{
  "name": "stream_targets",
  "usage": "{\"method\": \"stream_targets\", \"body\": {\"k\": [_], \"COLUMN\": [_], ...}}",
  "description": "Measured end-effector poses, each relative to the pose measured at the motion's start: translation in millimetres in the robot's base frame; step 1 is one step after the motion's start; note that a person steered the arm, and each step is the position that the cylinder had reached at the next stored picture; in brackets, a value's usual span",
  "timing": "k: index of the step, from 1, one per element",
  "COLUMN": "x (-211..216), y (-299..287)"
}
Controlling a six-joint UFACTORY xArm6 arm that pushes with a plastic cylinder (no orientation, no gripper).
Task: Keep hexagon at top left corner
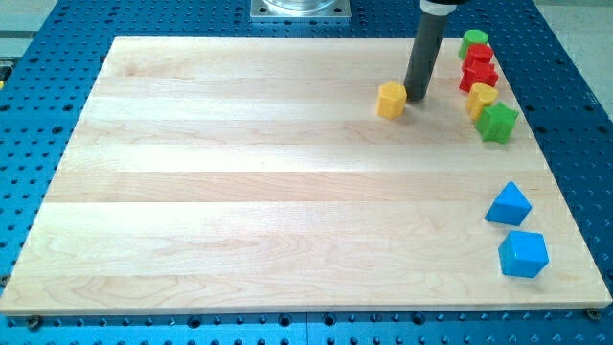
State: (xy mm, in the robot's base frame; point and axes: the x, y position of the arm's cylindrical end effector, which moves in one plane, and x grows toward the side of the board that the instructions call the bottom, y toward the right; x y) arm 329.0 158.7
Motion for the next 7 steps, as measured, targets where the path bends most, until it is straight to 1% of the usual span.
{"method": "stream_targets", "body": {"k": [1,2,3,4,5,6,7], "x": [17,17,1,-2,15,-12,-22], "y": [23,-27,-125,-172,-210,-292,-328]}}
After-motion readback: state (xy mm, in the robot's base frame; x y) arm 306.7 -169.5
